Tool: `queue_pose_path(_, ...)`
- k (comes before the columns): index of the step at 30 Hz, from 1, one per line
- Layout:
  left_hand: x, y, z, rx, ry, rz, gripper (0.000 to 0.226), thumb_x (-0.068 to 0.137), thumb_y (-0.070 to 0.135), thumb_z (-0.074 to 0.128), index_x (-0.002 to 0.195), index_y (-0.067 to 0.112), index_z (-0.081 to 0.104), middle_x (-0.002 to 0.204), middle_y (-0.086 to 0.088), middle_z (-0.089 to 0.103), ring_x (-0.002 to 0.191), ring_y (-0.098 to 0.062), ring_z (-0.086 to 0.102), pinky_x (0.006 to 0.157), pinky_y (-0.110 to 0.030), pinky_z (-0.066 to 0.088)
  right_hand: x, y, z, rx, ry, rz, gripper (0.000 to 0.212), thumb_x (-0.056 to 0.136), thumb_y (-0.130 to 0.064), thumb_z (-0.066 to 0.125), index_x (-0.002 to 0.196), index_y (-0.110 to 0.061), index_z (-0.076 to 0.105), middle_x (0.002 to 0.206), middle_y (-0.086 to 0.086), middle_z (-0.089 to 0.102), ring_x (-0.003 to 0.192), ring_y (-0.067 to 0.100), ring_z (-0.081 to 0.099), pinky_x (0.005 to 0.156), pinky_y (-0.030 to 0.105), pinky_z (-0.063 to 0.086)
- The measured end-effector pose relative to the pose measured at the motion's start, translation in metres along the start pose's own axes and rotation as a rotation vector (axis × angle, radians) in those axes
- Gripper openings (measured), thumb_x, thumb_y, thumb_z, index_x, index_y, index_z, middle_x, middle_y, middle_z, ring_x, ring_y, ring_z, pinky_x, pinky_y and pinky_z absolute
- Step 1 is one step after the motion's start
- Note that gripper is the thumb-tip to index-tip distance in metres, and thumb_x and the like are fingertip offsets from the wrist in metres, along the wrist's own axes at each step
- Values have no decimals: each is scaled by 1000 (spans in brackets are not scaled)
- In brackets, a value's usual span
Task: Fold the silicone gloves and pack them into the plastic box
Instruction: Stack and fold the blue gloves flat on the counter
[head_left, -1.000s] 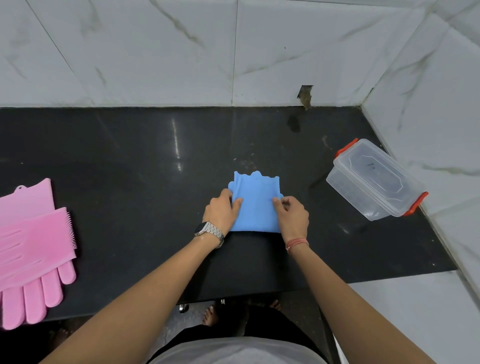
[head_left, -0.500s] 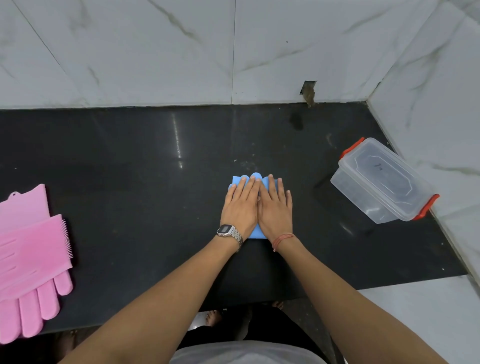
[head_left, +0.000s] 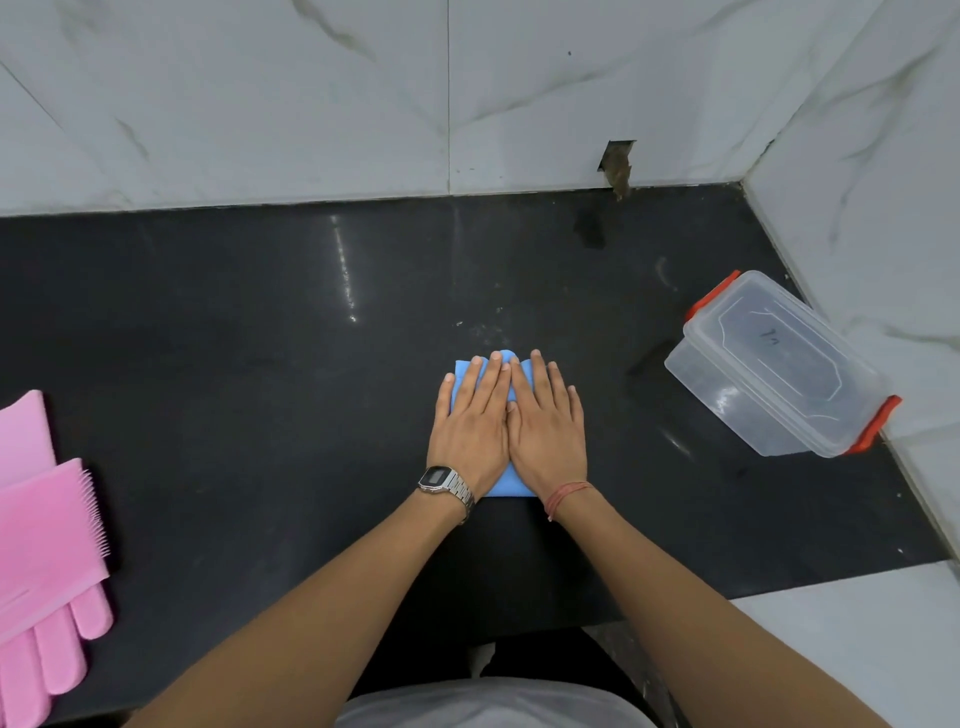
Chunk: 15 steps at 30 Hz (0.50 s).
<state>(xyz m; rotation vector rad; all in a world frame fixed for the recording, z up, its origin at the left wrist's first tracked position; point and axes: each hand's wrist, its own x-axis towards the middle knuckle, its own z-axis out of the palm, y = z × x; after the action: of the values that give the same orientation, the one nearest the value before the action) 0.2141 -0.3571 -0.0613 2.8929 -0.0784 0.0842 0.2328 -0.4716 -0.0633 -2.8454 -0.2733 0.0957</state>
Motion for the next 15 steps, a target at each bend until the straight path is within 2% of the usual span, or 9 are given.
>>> queue_pose_path(6, 2, -1, 1, -9, -11, -15, 54, 100, 35, 17, 152, 19, 16, 160, 1, 13, 148, -17, 6, 118, -40, -3, 4, 1, 2, -19, 13, -13, 54, 103, -35, 26, 155, -24, 18, 164, 3, 13, 150, 24, 14, 120, 45, 14)
queue_pose_path(15, 7, -2, 2, -58, -24, -36, 53, 103, 33, 22, 153, 21, 12, 161, 3, 10, 149, -15, 3, 119, -39, -4, 12, 3, 1, -44, -18, -21, 56, 103, -37, 24, 156, -26, 12, 165, 2, 8, 151, 22, 9, 121, 44, 10)
